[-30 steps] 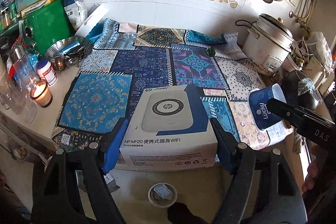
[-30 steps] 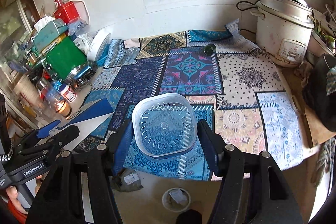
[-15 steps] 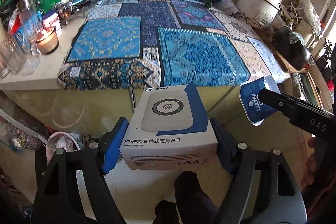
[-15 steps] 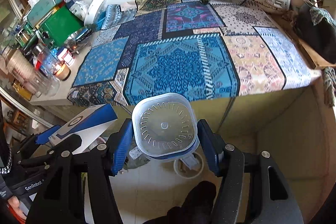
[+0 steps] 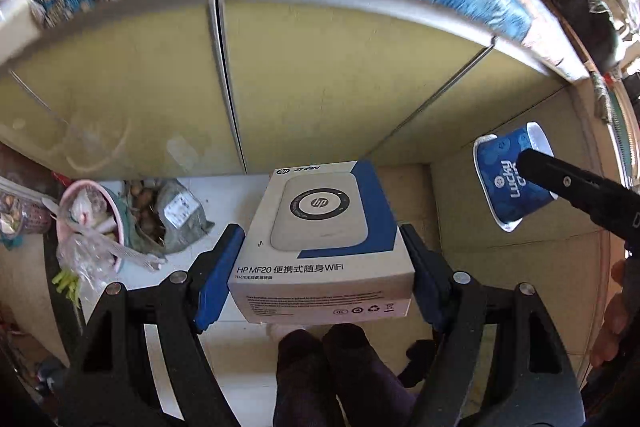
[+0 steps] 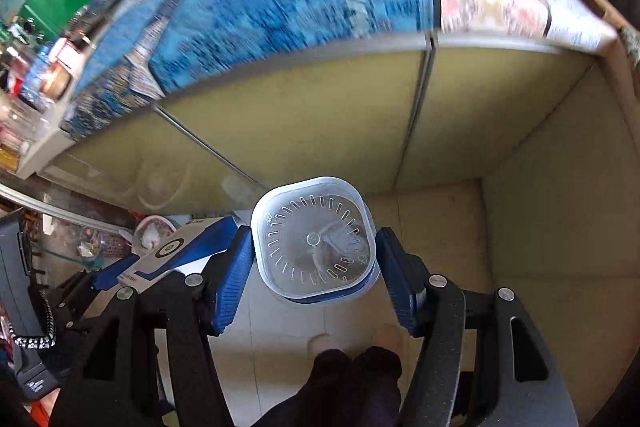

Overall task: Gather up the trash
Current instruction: 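Carry the HP box and clear container down over the floor bin, then open the right tool over the bin while the left tool releases the HP box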

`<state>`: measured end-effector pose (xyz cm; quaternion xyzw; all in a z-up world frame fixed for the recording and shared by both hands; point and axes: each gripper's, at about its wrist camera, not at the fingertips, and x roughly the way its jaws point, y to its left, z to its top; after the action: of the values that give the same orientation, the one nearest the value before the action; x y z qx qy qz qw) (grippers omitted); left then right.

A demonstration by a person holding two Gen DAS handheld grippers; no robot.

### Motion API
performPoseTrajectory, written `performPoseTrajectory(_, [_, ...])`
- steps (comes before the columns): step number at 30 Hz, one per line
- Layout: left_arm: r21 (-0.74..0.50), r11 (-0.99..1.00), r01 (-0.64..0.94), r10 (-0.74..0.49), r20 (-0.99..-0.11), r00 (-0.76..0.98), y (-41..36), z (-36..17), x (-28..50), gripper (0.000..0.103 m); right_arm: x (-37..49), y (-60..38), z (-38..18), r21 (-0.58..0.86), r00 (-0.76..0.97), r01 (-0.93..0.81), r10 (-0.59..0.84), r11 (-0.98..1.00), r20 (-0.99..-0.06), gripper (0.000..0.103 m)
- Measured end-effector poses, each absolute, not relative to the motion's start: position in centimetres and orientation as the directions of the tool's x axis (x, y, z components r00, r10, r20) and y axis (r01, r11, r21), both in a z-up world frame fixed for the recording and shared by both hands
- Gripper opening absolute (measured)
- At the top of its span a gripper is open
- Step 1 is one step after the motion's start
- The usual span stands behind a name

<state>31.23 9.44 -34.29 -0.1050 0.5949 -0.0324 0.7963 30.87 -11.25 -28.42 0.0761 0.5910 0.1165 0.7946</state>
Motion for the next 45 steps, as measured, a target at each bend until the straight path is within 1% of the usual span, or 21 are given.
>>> performPoseTrajectory(4, [-0.185, 0.973, -0.136, -0.142, -0.951, 0.275, 9.0, -39.5, 32.2, 0.076, 31.7, -12.2, -34.2, 0.253, 0.213, -0.084, 0.266, 0.964, -0.94, 0.059])
performPoseTrajectory(10, [-0.134, 0.967, -0.218, -0.084, -0.971, 0.223, 9.2, -48.6, 33.5, 0.076, 32.5, -13.1, -44.6, 0.261, 0.1, -0.086, 0.269, 0.962, -0.958, 0.059])
performPoseTrajectory(17, [-0.142, 0.956, -0.256, -0.089, -0.974, 0.208, 10.2, -57.5, 33.8, 0.076, 33.0, -11.2, -57.2, 0.278, -0.017, -0.116, 0.278, 0.954, -0.961, 0.059])
performPoseTrajectory(22, [-0.158, 0.942, -0.297, -0.105, -0.977, 0.186, 10.1, -63.6, 33.8, 0.076, 33.6, -9.0, -63.4, 0.289, -0.039, -0.155, 0.286, 0.945, -0.957, 0.059])
performPoseTrajectory(26, [-0.161, 0.924, -0.346, -0.106, -0.979, 0.171, 10.0, -67.7, 33.7, 0.076, 33.9, -8.7, -67.4, 0.327, -0.093, -0.138, 0.316, 0.935, -0.944, 0.059])
performPoseTrajectory(29, [-0.195, 0.901, -0.387, -0.144, -0.977, 0.157, 10.2, -70.2, 33.6, 0.076, 34.1, -8.6, -69.2, 0.341, -0.151, -0.137, 0.321, 0.93, -0.935, 0.059])
performPoseTrajectory(33, [-0.238, 0.88, -0.411, -0.197, -0.97, 0.141, 9.6, -72.7, 33.7, 0.076, 33.9, -8.8, -68.8, 0.311, -0.147, -0.171, 0.288, 0.935, -0.946, 0.06])
performPoseTrajectory(40, [-0.255, 0.868, -0.427, -0.237, -0.967, 0.097, 7.5, -76.5, 34.9, 0.077, 34.4, -11.4, -67.3, 0.298, -0.12, -0.182, 0.28, 0.937, -0.953, 0.061])
performPoseTrajectory(45, [-0.228, 0.884, -0.408, -0.223, -0.973, 0.06, 5.8, -78.8, 35.9, 0.077, 35.1, -12.5, -67.0, 0.292, -0.075, -0.174, 0.282, 0.941, -0.956, 0.061])
